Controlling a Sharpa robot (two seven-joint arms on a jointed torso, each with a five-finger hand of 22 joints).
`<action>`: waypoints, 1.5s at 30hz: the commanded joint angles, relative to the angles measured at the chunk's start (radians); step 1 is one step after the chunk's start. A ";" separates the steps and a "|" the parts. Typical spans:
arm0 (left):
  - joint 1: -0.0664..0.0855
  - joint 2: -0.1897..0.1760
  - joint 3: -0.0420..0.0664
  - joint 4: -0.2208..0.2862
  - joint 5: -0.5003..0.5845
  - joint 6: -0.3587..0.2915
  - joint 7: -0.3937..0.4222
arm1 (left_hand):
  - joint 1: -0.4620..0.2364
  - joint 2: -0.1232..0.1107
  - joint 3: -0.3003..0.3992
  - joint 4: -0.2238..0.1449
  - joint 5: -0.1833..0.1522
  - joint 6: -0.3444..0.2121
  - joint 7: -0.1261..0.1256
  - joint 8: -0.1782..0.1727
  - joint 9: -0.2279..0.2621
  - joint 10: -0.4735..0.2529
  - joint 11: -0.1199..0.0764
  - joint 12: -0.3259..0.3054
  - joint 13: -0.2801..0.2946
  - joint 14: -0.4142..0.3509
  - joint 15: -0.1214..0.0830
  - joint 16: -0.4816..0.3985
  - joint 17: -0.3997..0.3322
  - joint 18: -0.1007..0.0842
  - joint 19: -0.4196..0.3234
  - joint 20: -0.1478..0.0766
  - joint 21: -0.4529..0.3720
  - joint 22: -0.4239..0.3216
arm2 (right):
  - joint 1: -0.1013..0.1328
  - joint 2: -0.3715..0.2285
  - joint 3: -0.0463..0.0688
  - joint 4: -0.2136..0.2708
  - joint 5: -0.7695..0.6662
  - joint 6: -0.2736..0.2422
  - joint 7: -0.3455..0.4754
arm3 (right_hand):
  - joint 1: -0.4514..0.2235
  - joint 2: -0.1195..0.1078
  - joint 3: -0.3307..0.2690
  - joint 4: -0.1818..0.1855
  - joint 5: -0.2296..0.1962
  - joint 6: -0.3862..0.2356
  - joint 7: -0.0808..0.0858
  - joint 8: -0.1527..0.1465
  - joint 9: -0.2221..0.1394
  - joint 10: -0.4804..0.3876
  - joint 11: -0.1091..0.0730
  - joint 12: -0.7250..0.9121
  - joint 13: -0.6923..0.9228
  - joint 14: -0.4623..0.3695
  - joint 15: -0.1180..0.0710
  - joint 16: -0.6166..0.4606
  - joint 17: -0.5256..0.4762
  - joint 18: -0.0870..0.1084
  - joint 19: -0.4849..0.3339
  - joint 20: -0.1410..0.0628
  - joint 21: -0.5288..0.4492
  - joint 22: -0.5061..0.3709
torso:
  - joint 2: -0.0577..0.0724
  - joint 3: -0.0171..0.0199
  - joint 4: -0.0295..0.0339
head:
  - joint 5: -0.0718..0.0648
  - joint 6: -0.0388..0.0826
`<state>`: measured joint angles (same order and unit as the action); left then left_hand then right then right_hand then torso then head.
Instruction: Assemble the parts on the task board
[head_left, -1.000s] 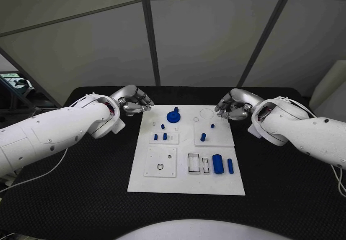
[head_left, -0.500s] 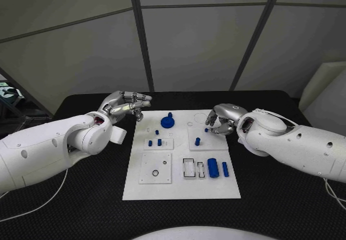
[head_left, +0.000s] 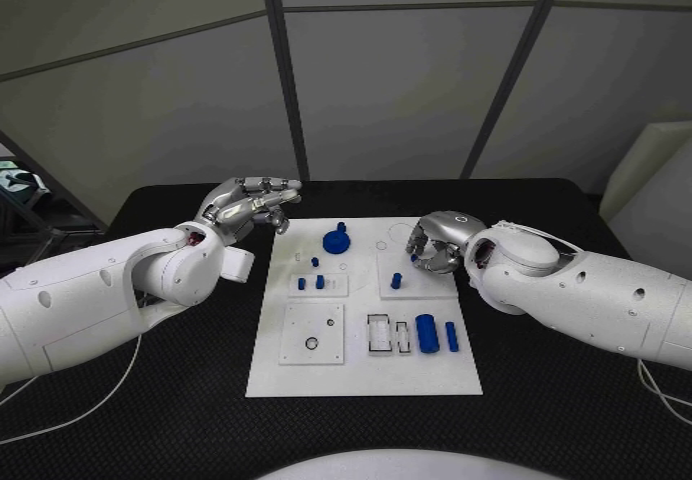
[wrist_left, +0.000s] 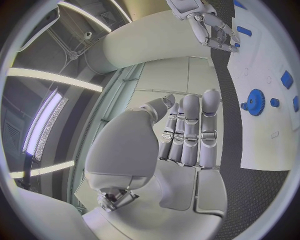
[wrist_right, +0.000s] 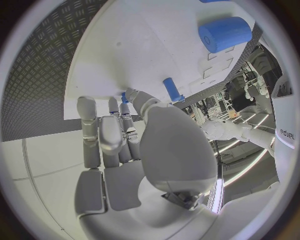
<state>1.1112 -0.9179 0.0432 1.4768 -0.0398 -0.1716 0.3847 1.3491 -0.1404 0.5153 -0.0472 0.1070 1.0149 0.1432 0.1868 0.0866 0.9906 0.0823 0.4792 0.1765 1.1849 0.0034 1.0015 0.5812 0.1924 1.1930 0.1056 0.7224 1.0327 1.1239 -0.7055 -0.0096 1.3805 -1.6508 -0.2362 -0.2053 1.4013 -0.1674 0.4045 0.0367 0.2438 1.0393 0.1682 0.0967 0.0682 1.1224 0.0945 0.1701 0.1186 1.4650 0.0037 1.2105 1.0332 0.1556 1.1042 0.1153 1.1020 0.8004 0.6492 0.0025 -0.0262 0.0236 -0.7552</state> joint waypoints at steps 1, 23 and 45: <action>0.001 -0.001 0.001 0.004 0.028 0.022 0.025 | 0.000 0.006 -0.009 -0.003 -0.004 -0.004 0.007 -0.009 -0.003 0.007 0.001 0.005 -0.001 -0.006 0.004 -0.005 -0.003 -0.023 -0.006 0.000 -0.007 -0.002 | -0.001 0.005 0.000 -0.005 -0.019 0.031 -0.002 | 0.016 0.006 0.012 -0.004 -0.008 0.017 -0.004 -0.001 0.002 0.020 -0.003 0.003 -0.004 0.017 0.002 0.009 0.009 -0.004 0.009 -0.002 0.011 0.013 | -0.001 0.0002 -0.0015 | 0.001 -0.003; 0.001 0.005 0.001 -0.001 0.009 0.028 0.012 | 0.017 0.008 -0.018 -0.015 -0.003 -0.003 0.015 -0.006 -0.002 0.006 0.006 0.005 -0.004 -0.005 0.006 -0.001 -0.013 -0.023 -0.003 0.001 -0.014 -0.007 | -0.007 0.012 -0.001 0.000 -0.053 0.055 -0.023 | 0.033 0.042 0.073 -0.061 -0.024 0.126 -0.040 0.031 0.017 0.129 -0.042 0.040 -0.004 0.031 -0.029 0.061 0.058 -0.034 0.100 -0.030 0.137 0.187 | -0.002 0.0011 -0.0015 | -0.002 -0.010; 0.001 0.007 0.001 -0.009 0.008 0.028 0.003 | 0.014 0.008 -0.025 -0.015 -0.003 -0.007 0.018 -0.008 -0.004 0.003 0.009 0.003 -0.006 -0.008 0.009 -0.001 -0.018 -0.021 -0.010 0.002 -0.030 -0.017 | -0.008 -0.029 0.001 0.059 -0.040 -0.146 0.020 | 0.004 0.043 0.071 -0.054 -0.022 0.133 -0.043 0.028 0.018 0.134 -0.044 0.034 -0.005 0.040 -0.030 0.094 0.097 -0.041 0.120 -0.032 0.163 0.226 | -0.002 0.0015 -0.0015 | -0.002 -0.007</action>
<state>1.1112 -0.9119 0.0434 1.4681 -0.0278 -0.1561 0.3852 1.3583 -0.1312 0.4960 -0.0604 0.1070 1.0094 0.1555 0.1792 0.0841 0.9940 0.0859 0.4792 0.1722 1.1813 0.0070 1.0016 0.5642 0.1317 1.1896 0.1092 0.6992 1.0175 1.1137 -0.7321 -0.0100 1.4300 -1.6988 -0.3112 -0.2106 1.4126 -0.1235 0.4750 -0.0235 0.2178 1.1681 0.1251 0.1237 0.0855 1.2528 0.0462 0.2076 0.1142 1.4650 -0.0183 1.2995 1.1293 0.1238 1.2174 0.0821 1.2614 1.0255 0.6468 0.0038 -0.0276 0.0222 -0.7630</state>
